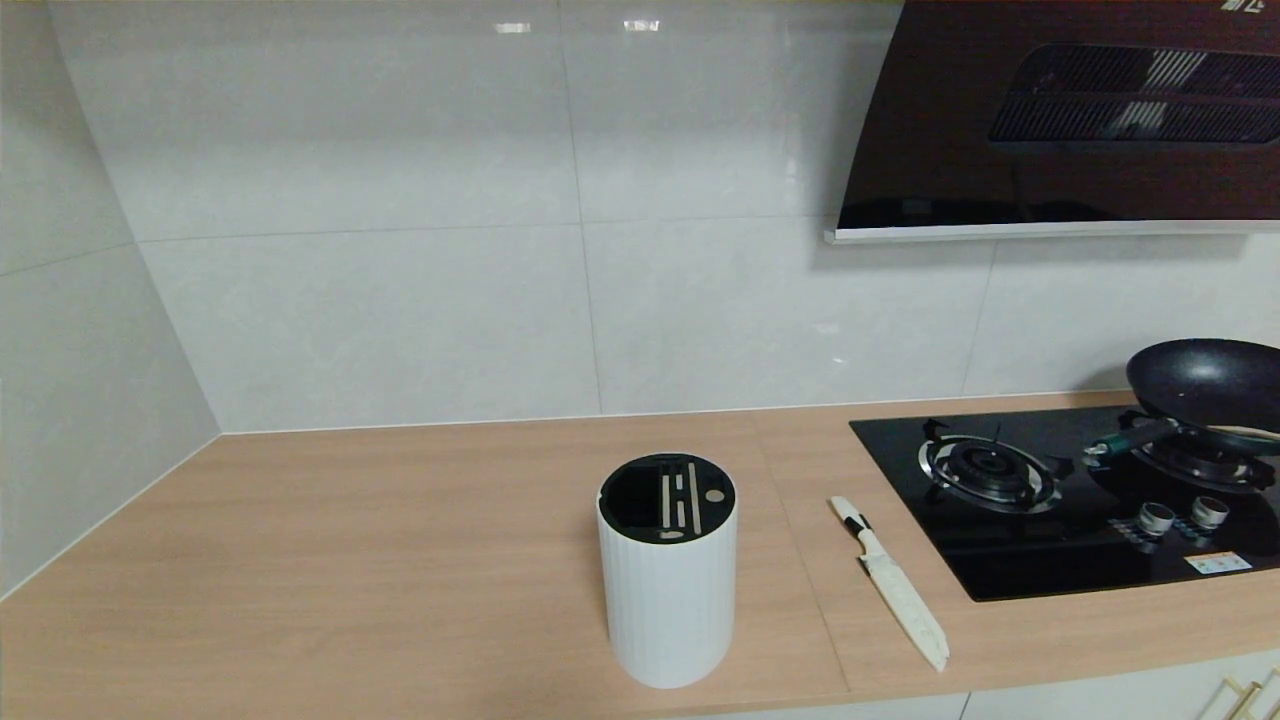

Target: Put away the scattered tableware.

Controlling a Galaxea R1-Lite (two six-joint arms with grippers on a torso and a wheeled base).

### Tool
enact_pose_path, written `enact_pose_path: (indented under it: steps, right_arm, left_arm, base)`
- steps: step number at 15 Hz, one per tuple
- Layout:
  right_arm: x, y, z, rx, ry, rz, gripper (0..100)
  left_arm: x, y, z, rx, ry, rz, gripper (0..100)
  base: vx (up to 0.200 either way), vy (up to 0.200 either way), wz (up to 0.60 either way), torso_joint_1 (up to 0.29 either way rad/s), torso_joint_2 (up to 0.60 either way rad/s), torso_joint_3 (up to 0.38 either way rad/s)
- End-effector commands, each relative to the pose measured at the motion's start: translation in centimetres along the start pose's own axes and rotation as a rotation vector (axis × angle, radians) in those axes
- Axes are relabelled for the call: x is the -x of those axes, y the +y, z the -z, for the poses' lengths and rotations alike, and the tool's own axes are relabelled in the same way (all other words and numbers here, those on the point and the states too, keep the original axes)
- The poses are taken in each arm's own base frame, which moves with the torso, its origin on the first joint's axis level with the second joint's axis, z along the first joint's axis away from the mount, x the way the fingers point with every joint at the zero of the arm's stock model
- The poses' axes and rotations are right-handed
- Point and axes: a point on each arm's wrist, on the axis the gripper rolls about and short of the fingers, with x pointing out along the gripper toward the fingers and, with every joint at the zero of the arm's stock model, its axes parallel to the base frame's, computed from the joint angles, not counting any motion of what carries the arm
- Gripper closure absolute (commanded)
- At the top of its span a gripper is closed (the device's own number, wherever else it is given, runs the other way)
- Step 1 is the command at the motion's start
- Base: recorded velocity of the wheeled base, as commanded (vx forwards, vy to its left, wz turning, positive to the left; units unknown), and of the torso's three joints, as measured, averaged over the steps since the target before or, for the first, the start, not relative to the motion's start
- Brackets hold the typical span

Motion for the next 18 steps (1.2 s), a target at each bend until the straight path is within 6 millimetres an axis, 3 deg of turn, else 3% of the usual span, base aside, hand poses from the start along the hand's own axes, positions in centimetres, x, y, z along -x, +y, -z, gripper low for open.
enact_pose_path:
  steps: [1,5,7,8,10,13,18]
  right_arm:
    - [0.0,0.0,0.0,-0.001,0.0,0.001,0]
    - [0.0,0.0,0.0,0.004,0.0,0.001,0]
    - [1.0,0.0,-4.4,-0.016,-0.165,-0.023,0]
    - [1.0,0.1,-5.1,-0.018,-0.166,-0.047,0]
    - [-0.9,0.4,-7.4,-0.036,-0.041,-0.182,0]
    - [-4.0,0.6,-9.5,-0.065,0.101,-0.235,0]
    - [-11.3,1.1,-11.6,-0.084,0.338,-0.268,0]
  left_arm:
    - [0.0,0.0,0.0,0.0,0.001,-0.001,0]
    - [0.0,0.0,0.0,0.0,0.001,-0.001,0]
    - [0.0,0.0,0.0,0.0,0.001,-0.001,0]
    - [0.0,0.0,0.0,0.0,0.001,-0.001,0]
    - [0.0,0.0,0.0,0.0,0.001,0.001,0]
    - [0.0,0.0,0.0,0.0,0.001,-0.001,0]
    - [0.0,0.0,0.0,0.0,0.001,0.001,0]
  base:
    - [0.0,0.0,0.0,0.0,0.0,0.0]
    - [0.0,0.0,0.0,0.0,0.0,0.0]
    - [0.0,0.0,0.0,0.0,0.0,0.0]
    - [0.0,0.0,0.0,0.0,0.0,0.0]
    - [0.0,0.0,0.0,0.0,0.0,0.0]
    - [0.0,0.0,0.0,0.0,0.0,0.0]
    - [0.0,0.0,0.0,0.0,0.0,0.0]
